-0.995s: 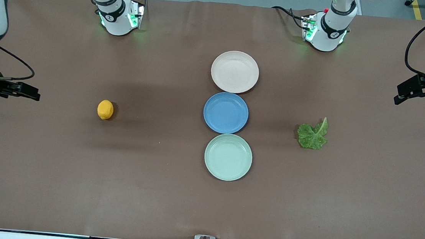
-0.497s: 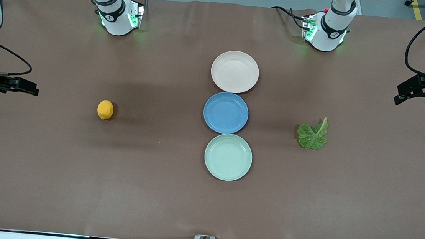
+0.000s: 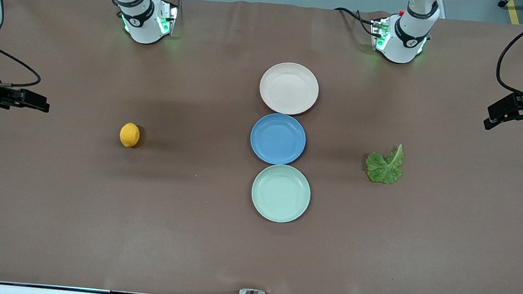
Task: Pick lemon and lettuce from plates
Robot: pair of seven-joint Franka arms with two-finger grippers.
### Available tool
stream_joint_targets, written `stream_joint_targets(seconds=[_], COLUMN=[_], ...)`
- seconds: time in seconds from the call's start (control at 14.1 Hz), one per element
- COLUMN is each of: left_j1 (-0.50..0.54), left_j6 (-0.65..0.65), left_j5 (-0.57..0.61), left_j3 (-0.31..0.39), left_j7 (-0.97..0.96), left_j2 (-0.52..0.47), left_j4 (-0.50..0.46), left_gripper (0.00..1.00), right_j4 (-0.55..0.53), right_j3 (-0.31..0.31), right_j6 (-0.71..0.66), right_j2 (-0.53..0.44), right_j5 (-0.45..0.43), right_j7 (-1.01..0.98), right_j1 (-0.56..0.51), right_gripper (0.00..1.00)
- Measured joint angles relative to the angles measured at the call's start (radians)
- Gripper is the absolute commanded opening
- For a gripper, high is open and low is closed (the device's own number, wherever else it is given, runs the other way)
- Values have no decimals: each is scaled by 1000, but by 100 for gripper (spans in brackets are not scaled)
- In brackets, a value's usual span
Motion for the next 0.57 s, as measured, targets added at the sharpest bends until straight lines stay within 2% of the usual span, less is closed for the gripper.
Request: stream_joint_targets(seconds=[0.28,0.57], left_j1=[0,0], left_j6=[0,-1], left_j5=[0,0], left_j3=[0,0], left_j7=[0,0], left_j2=[0,0], left_j4=[1,1], left_gripper=[100,100], right_j4=[-108,-125], right_j3=[1,2], right_j6=[40,42], right_j2=[-95,-130], right_j5=[0,0], right_j7=[0,0], right_j1=[0,6], right_gripper=[100,100])
